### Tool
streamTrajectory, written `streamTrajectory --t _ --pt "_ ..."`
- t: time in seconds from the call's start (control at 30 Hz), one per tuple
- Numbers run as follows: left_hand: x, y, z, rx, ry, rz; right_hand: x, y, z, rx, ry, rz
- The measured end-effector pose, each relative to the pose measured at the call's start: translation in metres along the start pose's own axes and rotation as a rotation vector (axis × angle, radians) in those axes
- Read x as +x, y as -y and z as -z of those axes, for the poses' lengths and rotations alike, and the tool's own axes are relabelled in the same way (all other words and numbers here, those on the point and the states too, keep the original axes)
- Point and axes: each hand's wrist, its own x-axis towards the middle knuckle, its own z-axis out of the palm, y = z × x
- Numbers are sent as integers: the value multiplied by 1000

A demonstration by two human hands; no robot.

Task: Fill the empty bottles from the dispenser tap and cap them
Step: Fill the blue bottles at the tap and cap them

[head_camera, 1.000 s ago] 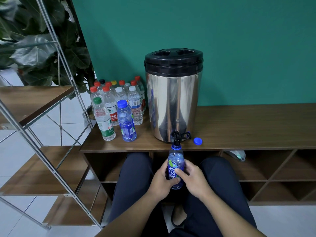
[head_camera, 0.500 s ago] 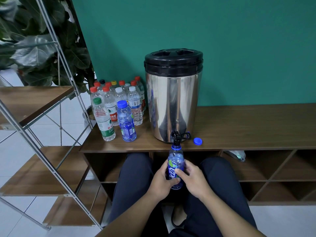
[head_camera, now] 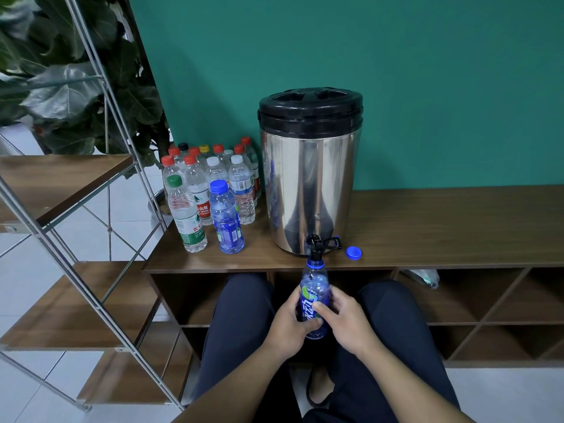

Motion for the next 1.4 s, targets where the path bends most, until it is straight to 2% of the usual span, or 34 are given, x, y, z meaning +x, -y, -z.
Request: streamTrajectory --t 1.4 --pt "2 4 0 13 -2 7 1 -1 0 -8 1 -5"
